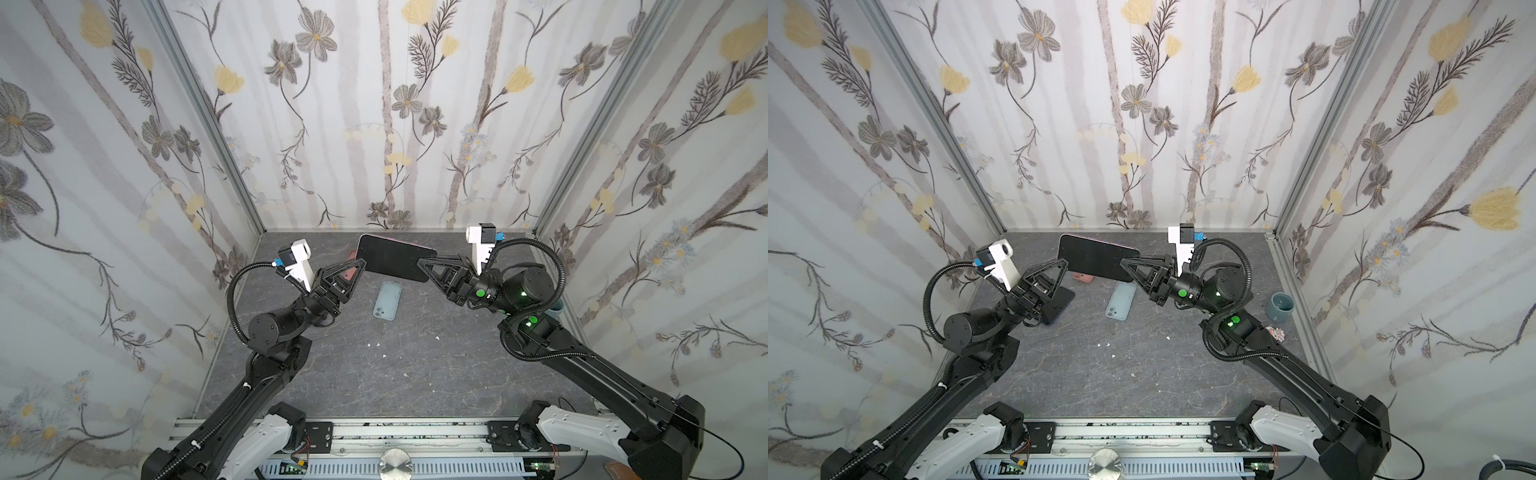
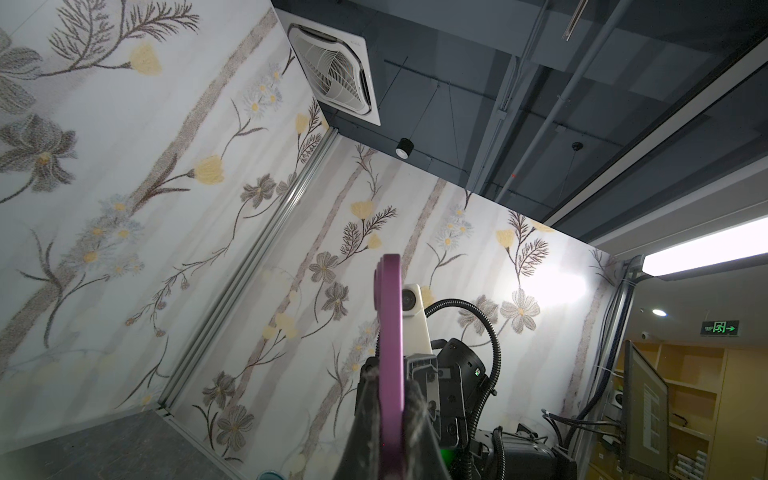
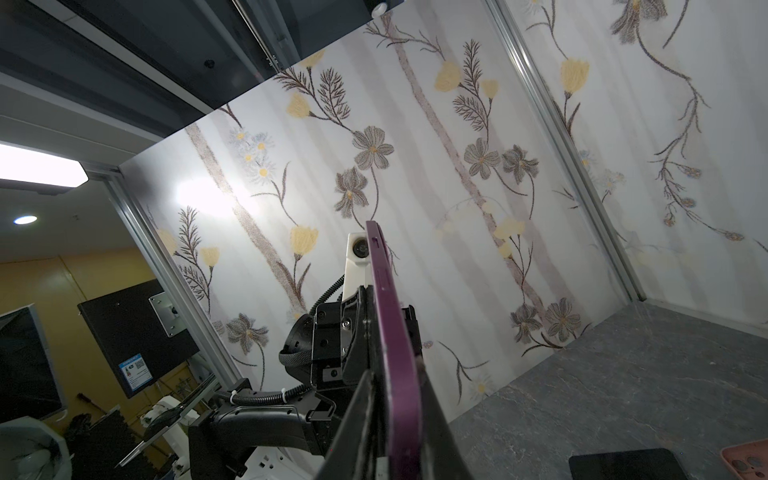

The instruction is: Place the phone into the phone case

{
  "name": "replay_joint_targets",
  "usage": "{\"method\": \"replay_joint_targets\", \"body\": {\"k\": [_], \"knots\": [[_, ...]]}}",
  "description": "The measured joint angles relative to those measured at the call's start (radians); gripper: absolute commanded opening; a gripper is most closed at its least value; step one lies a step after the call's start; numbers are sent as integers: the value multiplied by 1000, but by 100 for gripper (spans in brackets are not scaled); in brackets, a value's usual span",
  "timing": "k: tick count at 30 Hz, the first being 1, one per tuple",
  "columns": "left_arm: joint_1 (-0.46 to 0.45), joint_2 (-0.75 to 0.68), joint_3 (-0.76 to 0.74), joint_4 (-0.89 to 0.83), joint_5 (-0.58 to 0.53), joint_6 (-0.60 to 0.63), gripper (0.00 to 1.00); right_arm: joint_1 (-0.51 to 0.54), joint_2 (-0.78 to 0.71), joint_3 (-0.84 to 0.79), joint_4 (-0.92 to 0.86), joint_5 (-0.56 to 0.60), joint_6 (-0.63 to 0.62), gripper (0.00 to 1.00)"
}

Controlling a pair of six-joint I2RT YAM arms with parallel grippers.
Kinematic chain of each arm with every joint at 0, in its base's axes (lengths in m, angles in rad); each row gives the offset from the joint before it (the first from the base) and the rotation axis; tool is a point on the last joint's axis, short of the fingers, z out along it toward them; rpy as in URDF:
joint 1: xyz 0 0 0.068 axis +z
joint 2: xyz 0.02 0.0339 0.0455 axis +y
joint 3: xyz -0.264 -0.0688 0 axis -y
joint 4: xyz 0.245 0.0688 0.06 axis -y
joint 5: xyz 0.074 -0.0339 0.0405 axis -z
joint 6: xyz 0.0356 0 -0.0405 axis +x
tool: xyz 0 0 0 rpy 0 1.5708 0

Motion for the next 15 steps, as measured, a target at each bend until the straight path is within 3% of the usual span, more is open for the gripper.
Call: {"method": "replay_joint_targets", "body": {"k": [7, 9, 10, 12, 15], "knots": [[-2, 3, -4, 7, -11, -9, 0, 1, -5, -3, 7, -5, -2, 0], [-3, 2, -4, 1, -12, -4, 46, 1, -14, -3, -8, 2, -13, 0], [-3, 0, -4, -8, -16, 8, 57, 1, -19, -3, -16, 3, -19, 0], [-1, -14, -4, -34, -55, 29, 69, 1, -37, -3, -39, 11, -45, 0], [-1, -54, -4, -103, -134, 82, 69, -4, -70, -7, -75, 40, -87, 0]]}}
